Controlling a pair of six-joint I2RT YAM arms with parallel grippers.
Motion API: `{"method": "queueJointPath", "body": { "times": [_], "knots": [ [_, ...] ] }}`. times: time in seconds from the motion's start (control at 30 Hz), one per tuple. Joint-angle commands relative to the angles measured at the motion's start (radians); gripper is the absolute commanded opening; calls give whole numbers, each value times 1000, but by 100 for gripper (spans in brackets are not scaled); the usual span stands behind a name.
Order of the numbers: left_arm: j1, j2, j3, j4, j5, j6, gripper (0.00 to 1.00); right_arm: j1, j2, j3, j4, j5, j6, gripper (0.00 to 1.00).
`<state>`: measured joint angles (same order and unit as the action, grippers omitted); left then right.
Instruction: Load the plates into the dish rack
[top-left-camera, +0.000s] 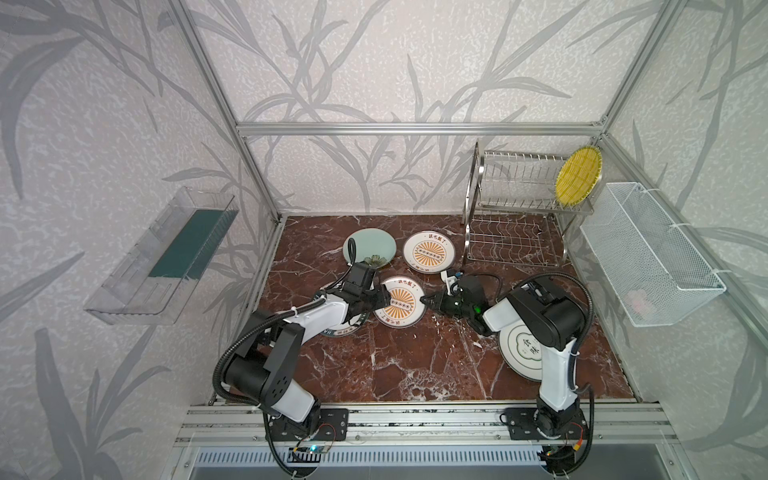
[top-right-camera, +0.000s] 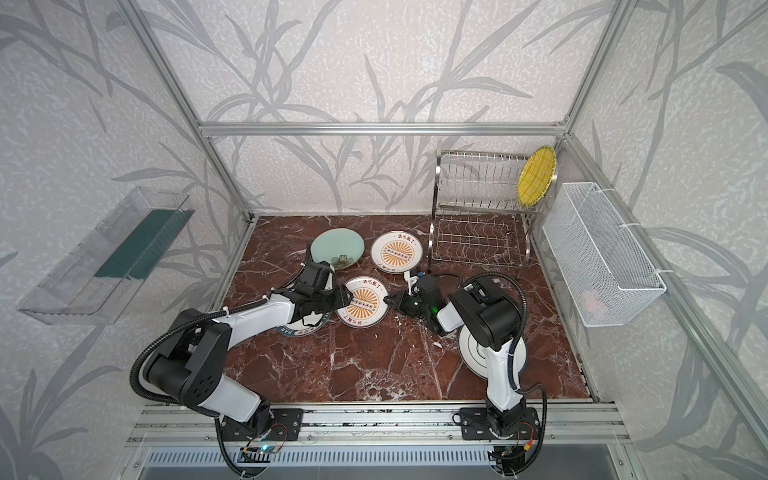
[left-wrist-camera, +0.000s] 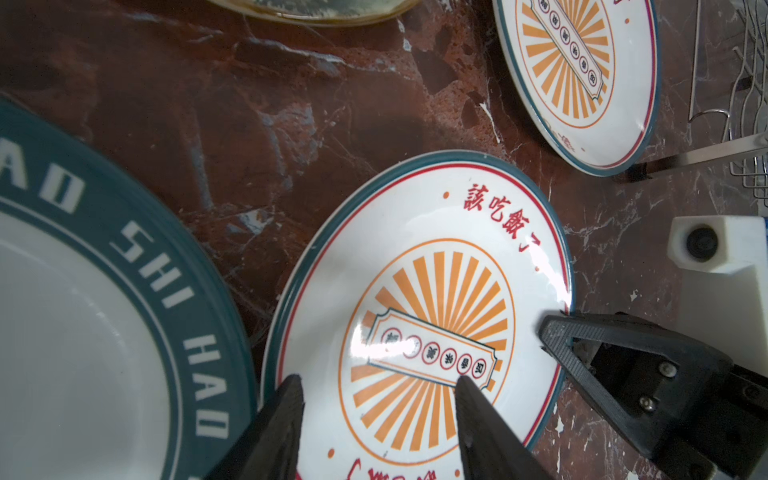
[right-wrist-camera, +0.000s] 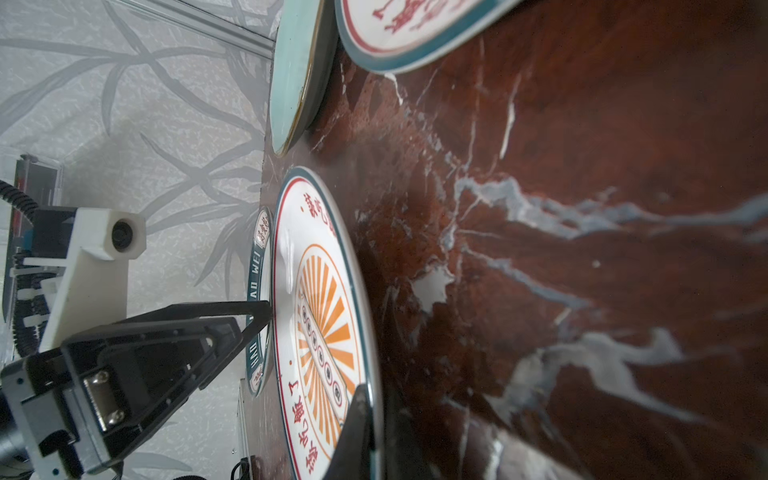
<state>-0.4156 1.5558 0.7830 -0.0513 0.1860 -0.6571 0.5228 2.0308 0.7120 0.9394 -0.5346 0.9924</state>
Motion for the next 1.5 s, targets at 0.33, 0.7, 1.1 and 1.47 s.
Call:
{"method": "queueJointPath", "body": {
  "times": [0.33, 0.7, 1.1, 1.47],
  "knots": [
    [4, -51, 27, 21, -5, 26, 56, -76, -52, -48, 20, -31, -14, 0],
    [13, -116, 27, 60, -30, 82, 56, -139, -186, -72, -82, -50, -82, 0],
    [24, -146, -4, 170, 124, 90, 56, -182, -317, -68, -187, -85, -135, 0],
    [25, -105, -15, 252, 234, 60, 56, -184, -409, -62, -247, -102, -154, 0]
  ]
}}
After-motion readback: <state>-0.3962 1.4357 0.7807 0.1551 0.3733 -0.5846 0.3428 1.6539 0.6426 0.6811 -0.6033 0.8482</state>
